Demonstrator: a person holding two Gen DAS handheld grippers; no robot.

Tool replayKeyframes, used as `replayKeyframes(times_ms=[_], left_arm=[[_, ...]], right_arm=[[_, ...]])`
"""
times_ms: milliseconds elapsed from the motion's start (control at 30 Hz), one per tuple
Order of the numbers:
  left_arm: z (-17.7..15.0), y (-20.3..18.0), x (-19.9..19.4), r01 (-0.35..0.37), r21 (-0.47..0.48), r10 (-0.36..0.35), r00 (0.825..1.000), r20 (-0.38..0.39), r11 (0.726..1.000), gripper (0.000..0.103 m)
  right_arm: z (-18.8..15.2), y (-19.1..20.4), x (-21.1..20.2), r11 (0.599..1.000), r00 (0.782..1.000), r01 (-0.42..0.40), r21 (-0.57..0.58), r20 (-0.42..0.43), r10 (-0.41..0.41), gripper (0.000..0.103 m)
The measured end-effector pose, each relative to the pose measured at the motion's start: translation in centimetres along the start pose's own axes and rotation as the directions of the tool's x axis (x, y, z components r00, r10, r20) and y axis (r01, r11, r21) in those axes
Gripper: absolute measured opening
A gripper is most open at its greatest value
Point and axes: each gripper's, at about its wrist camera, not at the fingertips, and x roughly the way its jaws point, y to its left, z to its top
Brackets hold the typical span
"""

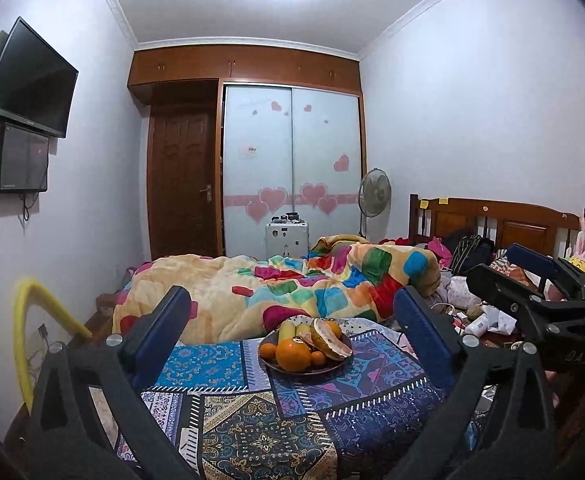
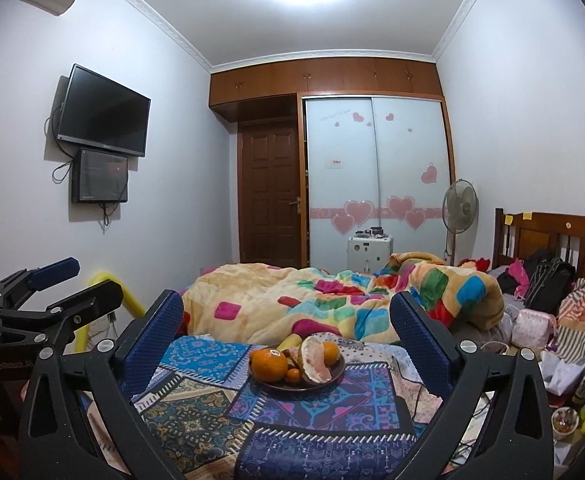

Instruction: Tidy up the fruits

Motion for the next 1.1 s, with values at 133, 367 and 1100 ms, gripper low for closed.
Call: replayKeyframes(times_ms=[133, 367, 1100], left_arm=[[0.0, 0.0, -0.1, -0.001, 0.002, 0.001, 1.000, -0.002, 1.000, 0.103], [-0.2, 0.0, 0.5, 0.001, -0.007, -0.002, 1.000, -0.014, 1.000, 0.103], [-0.9, -0.5, 0.9, 0.007, -0.008, -0.007, 1.000, -0.017, 1.000, 0.103]], right_arm=[[0.0, 0.1, -0.2, 1.000, 1.000, 0.001, -0.001, 0.000, -0.001, 0.103], [0.0, 0.1, -0.1, 1.000, 1.000, -0.002, 0.000, -0.001, 0.002, 0.103], [0.1, 0.1, -0.3, 1.000, 1.000, -0.003, -0.003, -0.005, 0.003, 0.103]])
